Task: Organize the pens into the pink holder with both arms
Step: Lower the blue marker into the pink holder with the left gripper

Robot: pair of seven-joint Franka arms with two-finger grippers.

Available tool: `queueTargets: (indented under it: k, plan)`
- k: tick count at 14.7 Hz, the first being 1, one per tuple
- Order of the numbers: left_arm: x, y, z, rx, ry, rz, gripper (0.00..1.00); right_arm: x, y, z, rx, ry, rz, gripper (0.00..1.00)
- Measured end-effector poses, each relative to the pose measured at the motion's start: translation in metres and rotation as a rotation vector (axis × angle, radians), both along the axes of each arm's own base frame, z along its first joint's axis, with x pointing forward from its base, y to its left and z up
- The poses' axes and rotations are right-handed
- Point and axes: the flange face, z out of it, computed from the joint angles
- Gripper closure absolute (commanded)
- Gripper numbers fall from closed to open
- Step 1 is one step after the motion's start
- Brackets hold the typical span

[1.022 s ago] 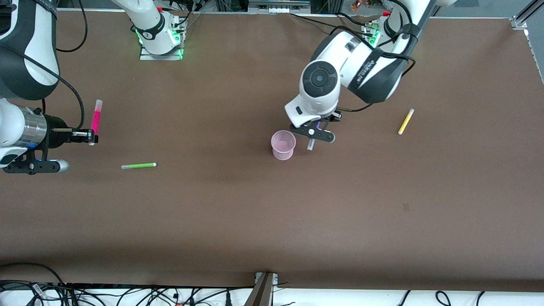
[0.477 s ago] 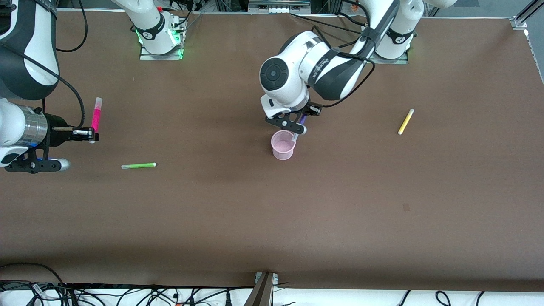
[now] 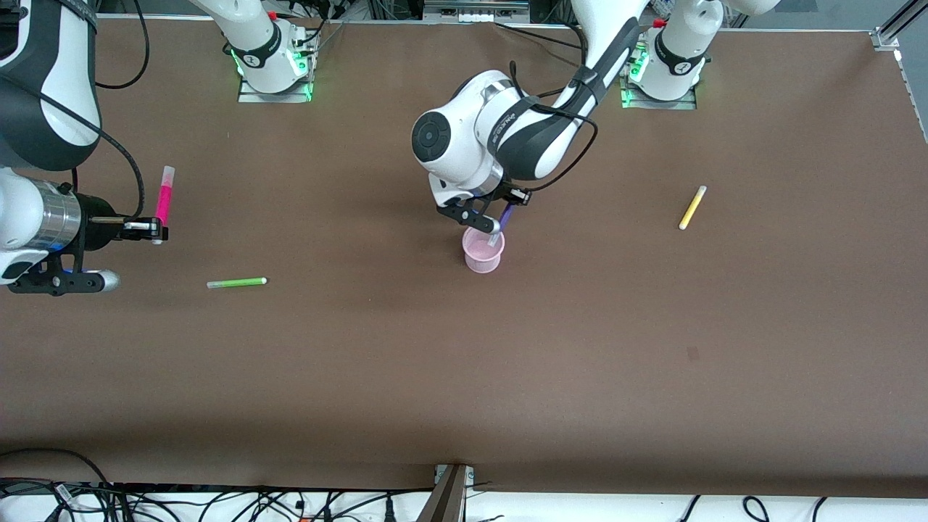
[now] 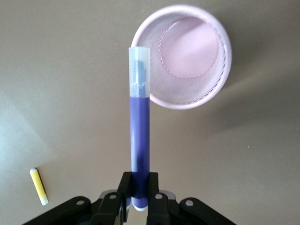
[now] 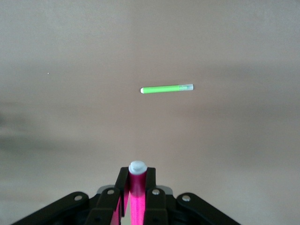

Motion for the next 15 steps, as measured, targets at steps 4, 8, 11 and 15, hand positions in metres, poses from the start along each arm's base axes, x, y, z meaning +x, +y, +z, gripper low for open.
queueTargets:
  k: [4, 8, 11, 15]
  plan:
    - [-0.018, -0.018, -0.009, 0.059, -0.018, -0.063, 1.00, 0.000, 0.000, 0.000, 0.000, 0.000, 0.000, 1.00]
    - [-0.023, -0.022, -0.019, 0.088, -0.023, -0.079, 0.98, 0.000, 0.000, 0.000, 0.000, 0.000, 0.000, 1.00]
    - [-0.021, -0.027, -0.026, 0.103, -0.043, -0.095, 0.98, 0.000, 0.000, 0.000, 0.000, 0.000, -0.001, 1.00]
    - [-0.019, -0.035, -0.033, 0.100, -0.049, -0.102, 0.94, 0.000, 0.000, 0.000, 0.000, 0.000, -0.001, 1.00]
